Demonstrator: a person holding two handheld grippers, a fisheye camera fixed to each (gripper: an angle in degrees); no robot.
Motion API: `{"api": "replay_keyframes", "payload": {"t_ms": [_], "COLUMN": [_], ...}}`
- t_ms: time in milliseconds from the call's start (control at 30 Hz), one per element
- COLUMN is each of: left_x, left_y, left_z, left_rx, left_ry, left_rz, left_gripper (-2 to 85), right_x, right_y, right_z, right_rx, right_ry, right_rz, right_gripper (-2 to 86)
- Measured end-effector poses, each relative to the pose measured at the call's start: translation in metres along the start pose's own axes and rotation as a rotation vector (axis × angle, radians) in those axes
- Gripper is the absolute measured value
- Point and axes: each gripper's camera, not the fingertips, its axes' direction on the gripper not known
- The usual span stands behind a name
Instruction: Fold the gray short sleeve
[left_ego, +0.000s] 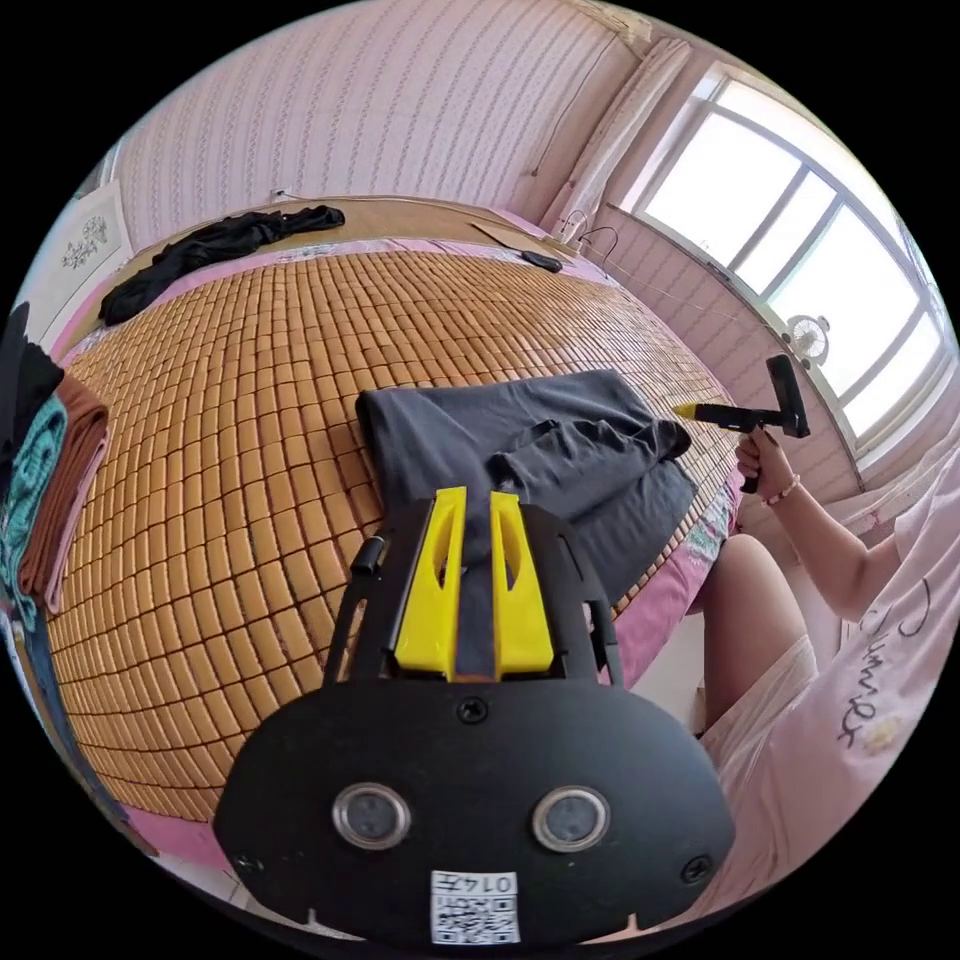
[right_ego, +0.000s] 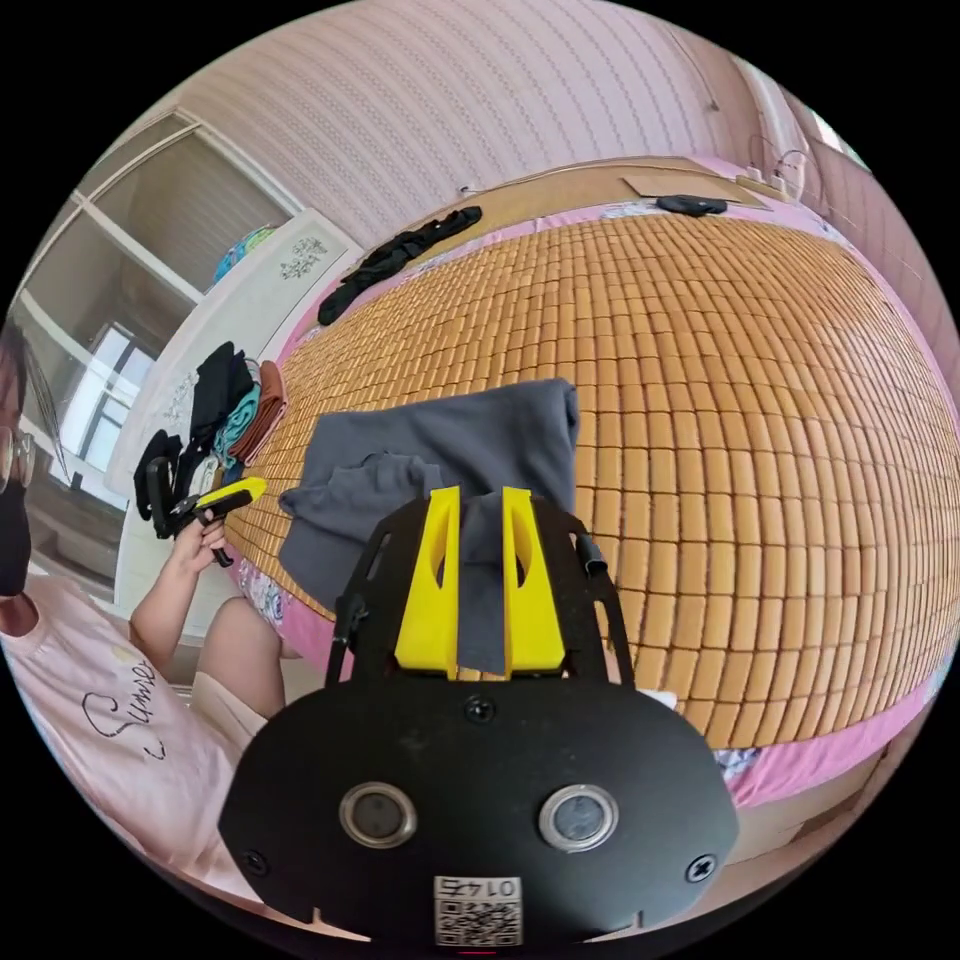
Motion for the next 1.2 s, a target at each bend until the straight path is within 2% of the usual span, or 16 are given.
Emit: {"api": "replay_keyframes", "payload": {"t_ms": [100, 167, 267, 333, 467, 600, 667, 767, 900, 967, 1067, 1167, 1200], "left_x": [0.021, 0.033, 0.039, 0.043, 0.054, 0.073, 0.078, 0.08, 0.08, 0.076, 0.077, 0.093, 0.097], "left_y": [-0.02, -0.032, -0.032, -0.029, -0.007, 0.032, 0.061, 0.082, 0.081, 0.072, 0.063, 0.059, 0.059], "left_z": [0.036, 0.07, 0.097, 0.096, 0.065, 0.04, 0.038, 0.029, 0.013, 0.015, 0.028, 0.045, 0.047], "left_rx": [-0.001, -0.088, -0.147, -0.15, -0.043, -0.029, -0.104, -0.151, -0.09, -0.059, -0.055, -0.096, -0.104], "left_ry": [0.06, 0.028, -0.006, -0.012, 0.065, 0.189, 0.192, 0.171, 0.108, 0.045, 0.085, 0.139, 0.147], "left_rz": [0.013, 0.017, 0.022, 0.045, 0.087, 0.182, 0.154, 0.106, 0.064, 0.036, 0.02, 0.069, 0.08], "left_gripper": [6.1, 6.9, 5.4, 3.4, 1.5, 2.2, 3.3, 3.9, 4.2, 4.6, 5.2, 5.9, 6.0], "right_x": [-0.026, -0.029, -0.03, -0.03, -0.028, -0.041, -0.046, -0.045, -0.046, -0.041, -0.031, -0.021, -0.021], "right_y": [-0.018, -0.025, -0.021, -0.014, 0.014, 0.05, 0.074, 0.088, 0.081, 0.073, 0.07, 0.075, 0.077], "right_z": [0.045, 0.083, 0.107, 0.104, 0.076, 0.067, 0.074, 0.076, 0.057, 0.052, 0.063, 0.084, 0.082], "right_rx": [-0.06, -0.142, -0.165, -0.127, -0.071, -0.228, -0.368, -0.428, -0.251, -0.141, -0.134, -0.215, -0.186], "right_ry": [-0.036, -0.008, 0.017, 0.015, -0.197, -0.239, -0.177, -0.126, -0.109, 0.044, 0.181, 0.219, 0.207], "right_rz": [-0.084, -0.063, -0.051, -0.045, -0.092, -0.228, -0.243, -0.206, -0.156, -0.041, 0.061, 0.125, 0.125], "right_gripper": [8.4, 9.0, 5.0, 2.9, 1.8, 1.8, 2.1, 3.5, 5.1, 5.2, 4.9, 2.2, 1.3]}}
